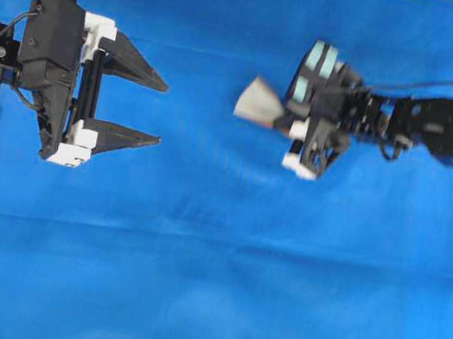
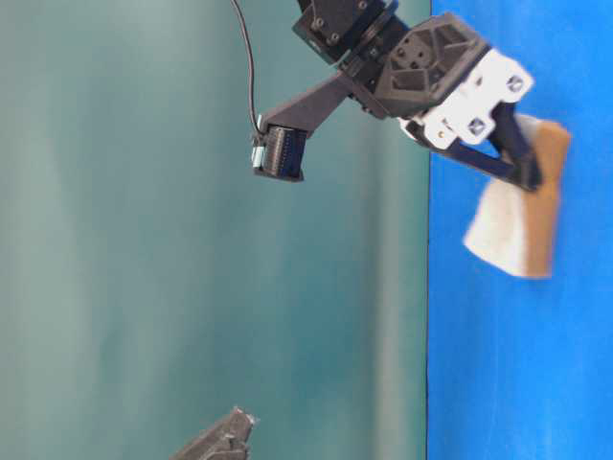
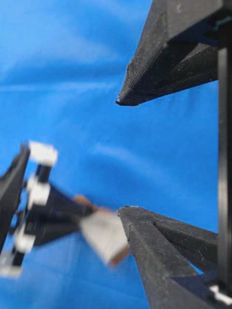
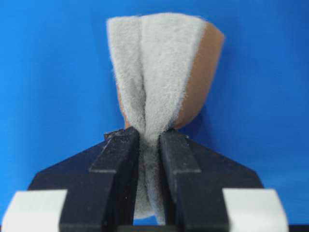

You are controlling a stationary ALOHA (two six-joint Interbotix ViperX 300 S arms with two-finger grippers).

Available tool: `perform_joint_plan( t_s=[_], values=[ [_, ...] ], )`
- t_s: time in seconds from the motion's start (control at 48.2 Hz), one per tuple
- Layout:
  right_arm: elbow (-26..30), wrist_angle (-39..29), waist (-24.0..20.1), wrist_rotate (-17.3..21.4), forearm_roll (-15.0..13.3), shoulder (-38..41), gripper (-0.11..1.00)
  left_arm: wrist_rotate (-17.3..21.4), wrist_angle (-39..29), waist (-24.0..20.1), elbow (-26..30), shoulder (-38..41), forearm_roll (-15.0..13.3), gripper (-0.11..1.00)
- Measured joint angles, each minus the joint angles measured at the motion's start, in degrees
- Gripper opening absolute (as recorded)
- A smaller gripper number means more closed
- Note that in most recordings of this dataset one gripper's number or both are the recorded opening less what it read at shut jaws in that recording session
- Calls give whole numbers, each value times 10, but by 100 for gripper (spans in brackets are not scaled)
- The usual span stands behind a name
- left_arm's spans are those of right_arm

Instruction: Hand over the sponge with the left arm and wipe it with the right arm.

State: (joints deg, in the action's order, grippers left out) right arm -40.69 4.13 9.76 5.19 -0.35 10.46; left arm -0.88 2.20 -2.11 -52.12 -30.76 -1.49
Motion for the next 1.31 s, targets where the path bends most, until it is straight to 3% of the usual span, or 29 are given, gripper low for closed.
perform_joint_plan(
  t_s=[0.394,0.56,0.726,1.1,1.308],
  values=[
    [8,-6,-161,74,10,0,18,-1,0,0,-2,0,0,82],
    [11,-18,-183,81,10,0,19,-1,0,0,-2,1,0,82],
    [7,-28,-148,76,2,-3,19,0,0,0,-2,0,0,82],
    [-20,-22,48,60,-89,-25,19,0,0,0,-2,0,0,82],
    [-15,-12,109,59,-106,-25,18,0,0,0,-2,1,0,82]
  ],
)
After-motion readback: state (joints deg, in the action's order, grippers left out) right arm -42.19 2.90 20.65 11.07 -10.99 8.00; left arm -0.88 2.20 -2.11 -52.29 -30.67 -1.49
